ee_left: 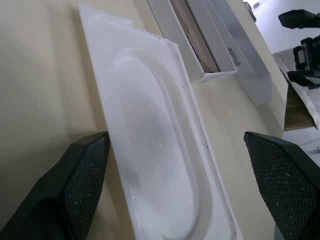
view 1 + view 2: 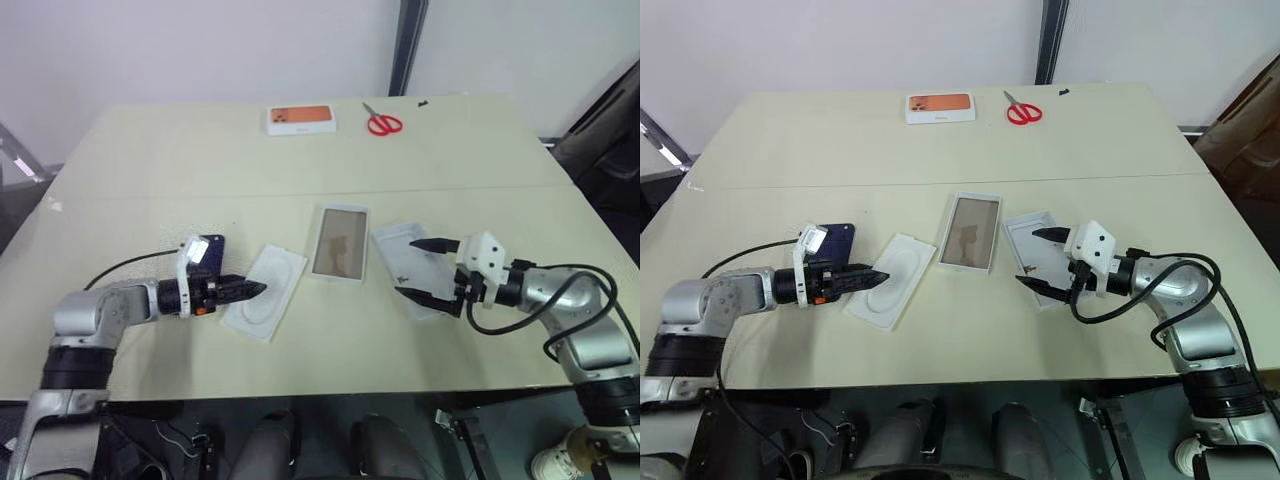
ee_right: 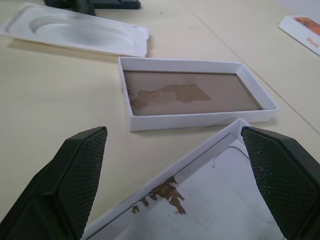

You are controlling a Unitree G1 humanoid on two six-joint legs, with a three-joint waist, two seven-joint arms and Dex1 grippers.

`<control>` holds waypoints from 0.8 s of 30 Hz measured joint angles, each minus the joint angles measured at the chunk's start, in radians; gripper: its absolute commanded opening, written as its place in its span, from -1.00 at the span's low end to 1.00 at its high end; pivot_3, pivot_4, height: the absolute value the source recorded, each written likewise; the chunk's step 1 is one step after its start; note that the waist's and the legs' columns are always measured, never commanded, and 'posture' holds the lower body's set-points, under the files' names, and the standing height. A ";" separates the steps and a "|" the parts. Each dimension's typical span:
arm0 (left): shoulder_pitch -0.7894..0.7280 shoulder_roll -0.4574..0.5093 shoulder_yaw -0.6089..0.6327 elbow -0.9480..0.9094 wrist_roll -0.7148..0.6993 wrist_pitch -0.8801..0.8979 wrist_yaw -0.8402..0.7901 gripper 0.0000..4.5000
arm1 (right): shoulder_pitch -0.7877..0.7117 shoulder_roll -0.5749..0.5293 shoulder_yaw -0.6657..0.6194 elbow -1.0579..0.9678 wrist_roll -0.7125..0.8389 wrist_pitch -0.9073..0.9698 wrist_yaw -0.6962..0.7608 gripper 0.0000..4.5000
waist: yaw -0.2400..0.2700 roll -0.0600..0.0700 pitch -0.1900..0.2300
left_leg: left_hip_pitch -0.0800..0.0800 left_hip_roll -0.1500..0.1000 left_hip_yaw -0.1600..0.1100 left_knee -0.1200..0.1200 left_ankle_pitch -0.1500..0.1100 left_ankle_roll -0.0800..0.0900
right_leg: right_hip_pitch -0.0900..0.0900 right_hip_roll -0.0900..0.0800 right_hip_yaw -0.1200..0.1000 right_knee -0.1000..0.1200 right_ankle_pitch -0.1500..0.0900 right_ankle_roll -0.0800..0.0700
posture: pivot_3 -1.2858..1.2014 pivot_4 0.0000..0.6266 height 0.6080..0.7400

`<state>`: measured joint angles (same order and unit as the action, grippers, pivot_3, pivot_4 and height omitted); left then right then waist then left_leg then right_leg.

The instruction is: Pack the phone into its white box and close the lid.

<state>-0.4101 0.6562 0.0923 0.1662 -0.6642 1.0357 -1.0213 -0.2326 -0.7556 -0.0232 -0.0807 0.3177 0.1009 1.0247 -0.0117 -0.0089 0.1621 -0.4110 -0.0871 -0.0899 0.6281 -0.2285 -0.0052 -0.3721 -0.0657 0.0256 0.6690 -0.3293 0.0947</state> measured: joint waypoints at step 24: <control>-0.026 -0.047 0.092 0.058 -0.052 0.148 0.107 -0.99 | -0.015 0.041 0.023 -0.031 -0.020 0.004 -0.048 1.00 | -0.002 0.001 -0.001 | 0.000 0.000 0.000 0.000 0.000 0.000 | -0.001 0.000 0.000 0.000 0.000 0.000 | 0.03 -0.52 0.91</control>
<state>-0.4356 0.6093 0.1842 0.2246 -0.7160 1.1838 -0.9138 -0.2479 -0.7150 -0.0002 -0.1112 0.2974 0.1046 0.9764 -0.0140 -0.0080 0.1615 -0.4110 -0.0869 -0.0900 0.6278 -0.2284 -0.0053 -0.3728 -0.0656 0.0257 0.6695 -0.3293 0.0947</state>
